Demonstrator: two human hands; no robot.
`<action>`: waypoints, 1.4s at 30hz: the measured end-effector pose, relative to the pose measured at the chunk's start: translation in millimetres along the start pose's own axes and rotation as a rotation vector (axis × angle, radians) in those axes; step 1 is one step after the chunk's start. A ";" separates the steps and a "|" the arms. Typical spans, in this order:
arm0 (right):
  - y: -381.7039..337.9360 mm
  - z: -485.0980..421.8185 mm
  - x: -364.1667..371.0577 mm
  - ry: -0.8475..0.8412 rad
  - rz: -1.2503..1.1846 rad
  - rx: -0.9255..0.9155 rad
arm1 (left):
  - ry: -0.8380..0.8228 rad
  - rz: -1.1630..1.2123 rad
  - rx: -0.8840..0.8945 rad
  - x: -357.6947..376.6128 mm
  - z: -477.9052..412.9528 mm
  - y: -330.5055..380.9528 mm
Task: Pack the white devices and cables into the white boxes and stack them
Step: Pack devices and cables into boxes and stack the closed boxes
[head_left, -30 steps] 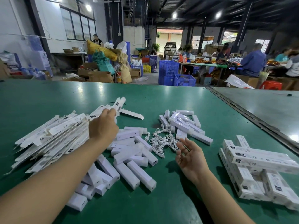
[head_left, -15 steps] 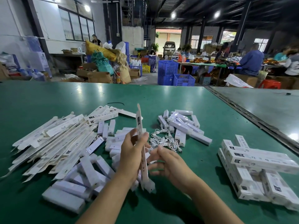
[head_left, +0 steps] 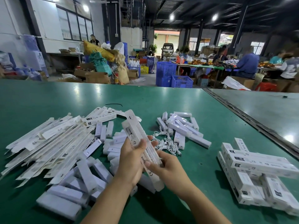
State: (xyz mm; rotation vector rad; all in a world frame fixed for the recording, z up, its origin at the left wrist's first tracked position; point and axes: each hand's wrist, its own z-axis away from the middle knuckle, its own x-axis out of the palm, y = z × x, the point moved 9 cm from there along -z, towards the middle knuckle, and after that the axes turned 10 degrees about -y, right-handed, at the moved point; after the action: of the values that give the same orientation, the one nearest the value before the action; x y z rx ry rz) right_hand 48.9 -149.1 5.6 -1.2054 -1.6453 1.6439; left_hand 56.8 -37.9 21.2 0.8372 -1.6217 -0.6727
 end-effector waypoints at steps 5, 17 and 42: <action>-6.8 1.8 -1.4 -0.003 0.062 -0.046 | 0.023 0.119 -0.046 -1.5 -2.1 -8.7; 11.3 2.8 -26.0 0.158 -0.420 0.081 | -0.154 -0.440 0.048 7.9 6.7 -19.2; -24.1 6.8 -34.6 0.037 -0.051 -0.221 | -0.237 -0.466 0.173 9.1 11.6 2.4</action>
State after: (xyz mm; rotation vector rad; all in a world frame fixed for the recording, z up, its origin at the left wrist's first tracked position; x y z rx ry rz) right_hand 54.0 -178.9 35.8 -1.2794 -1.8570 1.4295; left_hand 44.0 -44.1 26.0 1.3256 -1.7269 -0.9965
